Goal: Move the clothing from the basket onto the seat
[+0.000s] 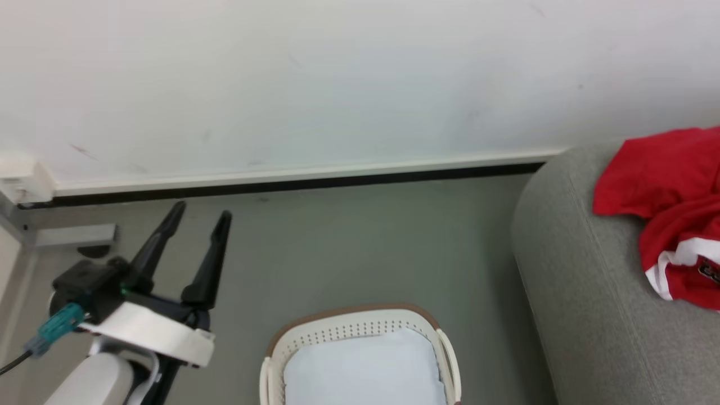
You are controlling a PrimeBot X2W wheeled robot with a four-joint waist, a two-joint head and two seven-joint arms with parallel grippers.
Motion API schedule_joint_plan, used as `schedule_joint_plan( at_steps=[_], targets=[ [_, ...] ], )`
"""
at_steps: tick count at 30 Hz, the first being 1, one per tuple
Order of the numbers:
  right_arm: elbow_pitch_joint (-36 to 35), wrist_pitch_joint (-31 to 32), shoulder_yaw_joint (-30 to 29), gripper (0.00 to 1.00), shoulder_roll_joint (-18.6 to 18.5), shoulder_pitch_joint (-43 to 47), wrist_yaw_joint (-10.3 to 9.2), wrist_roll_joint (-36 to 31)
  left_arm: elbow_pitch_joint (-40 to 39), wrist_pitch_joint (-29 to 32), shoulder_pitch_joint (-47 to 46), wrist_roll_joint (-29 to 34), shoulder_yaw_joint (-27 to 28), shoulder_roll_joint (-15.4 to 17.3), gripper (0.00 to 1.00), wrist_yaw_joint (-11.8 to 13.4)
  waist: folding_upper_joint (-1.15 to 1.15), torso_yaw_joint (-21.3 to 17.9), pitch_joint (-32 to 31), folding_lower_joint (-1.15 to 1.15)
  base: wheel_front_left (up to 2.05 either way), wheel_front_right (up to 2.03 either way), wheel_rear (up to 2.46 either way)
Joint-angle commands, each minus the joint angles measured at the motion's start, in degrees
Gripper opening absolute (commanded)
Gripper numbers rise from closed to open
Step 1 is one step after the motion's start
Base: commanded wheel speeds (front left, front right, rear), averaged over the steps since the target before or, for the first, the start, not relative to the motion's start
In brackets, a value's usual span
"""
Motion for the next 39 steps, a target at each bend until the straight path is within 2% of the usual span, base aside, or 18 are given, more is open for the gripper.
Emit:
schedule_joint_plan(
  at_steps=[1,9,17,22,26,32,39],
  targets=[
    [-1.20,-1.40,1.63,1.00,1.10,-0.32,-0.13,0.16,-0.22,-0.02,2.22,-0.52,1.47,0.47,1.00,0.63,0.00,2.15,-2.69,0.02,0.00,0.00,0.00],
    [-2.72,-10.06,6.06,1.00,7.36,2.11,-0.13,0.94,-0.83,-0.02,9.34,-0.38,7.72,-0.09,1.00,2.67,0.00,6.00,-5.96,0.02,0.00,0.00,0.00],
    [-0.79,-23.30,5.56,1.00,16.39,8.59,-0.13,-4.82,0.58,-0.03,14.79,1.58,11.21,-3.29,1.00,2.84,0.00,8.78,-7.18,0.02,0.00,0.00,0.00],
    [1.48,-30.99,5.62,1.00,22.55,14.10,-0.13,-7.58,-0.03,-0.03,17.98,3.25,14.29,-6.37,1.00,0.81,0.00,9.88,-7.43,0.02,0.00,0.00,0.00],
    [4.59,-35.64,7.10,1.00,24.96,17.47,-0.13,-9.17,0.41,-0.03,20.72,6.64,16.52,-9.66,1.00,-0.80,0.00,9.84,-7.52,0.02,0.00,0.00,0.00],
    [8.64,-40.03,10.12,1.00,25.89,20.23,-0.13,-9.36,2.34,-0.03,23.31,11.09,18.23,-14.48,1.00,-3.36,0.00,8.85,-7.81,0.02,0.00,0.00,0.00],
    [12.10,-41.94,12.15,1.00,26.31,20.68,-0.13,-10.09,4.43,-0.03,24.66,14.56,20.45,-18.14,1.00,-6.49,0.00,7.82,-7.70,0.02,0.00,0.00,0.00]
  ],
)
